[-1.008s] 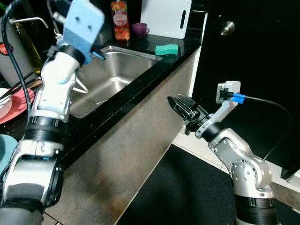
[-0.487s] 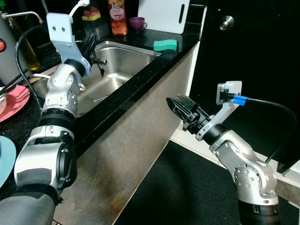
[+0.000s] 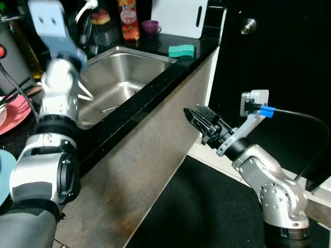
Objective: Kitchen organization
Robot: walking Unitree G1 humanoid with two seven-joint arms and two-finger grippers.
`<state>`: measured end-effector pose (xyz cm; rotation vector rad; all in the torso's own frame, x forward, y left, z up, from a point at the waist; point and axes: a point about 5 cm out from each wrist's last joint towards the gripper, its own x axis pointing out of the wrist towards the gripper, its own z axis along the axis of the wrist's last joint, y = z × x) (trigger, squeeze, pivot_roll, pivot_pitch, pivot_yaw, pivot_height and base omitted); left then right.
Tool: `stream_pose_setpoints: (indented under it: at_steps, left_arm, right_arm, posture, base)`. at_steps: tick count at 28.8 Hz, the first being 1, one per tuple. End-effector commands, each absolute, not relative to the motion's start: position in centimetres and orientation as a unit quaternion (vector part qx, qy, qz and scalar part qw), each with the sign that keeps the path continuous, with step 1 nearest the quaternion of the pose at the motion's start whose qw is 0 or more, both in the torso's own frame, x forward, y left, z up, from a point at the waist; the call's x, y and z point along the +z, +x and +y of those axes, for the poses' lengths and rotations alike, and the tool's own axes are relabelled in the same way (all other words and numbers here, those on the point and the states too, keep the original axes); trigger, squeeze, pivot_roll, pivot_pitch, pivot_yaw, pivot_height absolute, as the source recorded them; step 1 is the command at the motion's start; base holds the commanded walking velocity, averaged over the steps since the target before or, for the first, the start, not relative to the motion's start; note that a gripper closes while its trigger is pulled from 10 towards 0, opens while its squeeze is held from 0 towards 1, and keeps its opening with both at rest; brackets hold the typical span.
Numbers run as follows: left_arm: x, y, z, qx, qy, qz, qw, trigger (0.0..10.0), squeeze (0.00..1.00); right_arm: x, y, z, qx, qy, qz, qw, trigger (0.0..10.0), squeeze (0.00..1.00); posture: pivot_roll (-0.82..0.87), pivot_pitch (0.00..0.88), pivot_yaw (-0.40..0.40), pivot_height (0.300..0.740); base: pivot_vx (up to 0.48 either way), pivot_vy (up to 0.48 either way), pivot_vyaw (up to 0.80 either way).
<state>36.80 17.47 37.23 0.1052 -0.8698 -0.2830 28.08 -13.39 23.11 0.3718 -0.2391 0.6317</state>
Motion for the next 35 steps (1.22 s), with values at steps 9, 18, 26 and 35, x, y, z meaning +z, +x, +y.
stream_pose_setpoints:
  at_steps: [9, 18, 26, 35]
  left_arm:
    - [32.1, 31.0, 14.0, -0.293, -0.007, -0.359, 0.886, 10.0, 0.0]
    - [30.3, 29.0, 13.5, -0.245, -0.057, -0.311, 0.917, 10.0, 0.0]
    - [28.0, 28.0, 12.0, -0.247, -0.039, -0.261, 0.932, 10.0, 0.0]
    - [28.7, 27.8, 11.9, -0.229, -0.022, -0.261, 0.937, 10.0, 0.0]
  right_arm:
    - [23.1, 29.1, -12.8, 0.324, 0.186, -0.116, 0.92, 10.0, 0.0]
    - [22.8, 29.9, -13.1, 0.302, 0.186, -0.119, 0.927, 10.0, 0.0]
    - [22.4, 29.9, -13.1, 0.295, 0.191, -0.118, 0.929, 10.0, 0.0]
    - [21.7, 29.8, -11.9, 0.313, 0.201, -0.112, 0.922, 10.0, 0.0]
  posture:
    - [0.0, 0.0, 0.048, 0.74]
    - [0.01, 0.0, 0.065, 0.74]
    - [0.03, 0.0, 0.072, 0.74]
    - [0.04, 0.0, 0.071, 0.74]
  base:
    - [0.0, 0.0, 0.0]
    - [0.0, 0.0, 0.0]
    - [0.0, 0.0, 0.0]
    - [0.0, 0.0, 0.0]
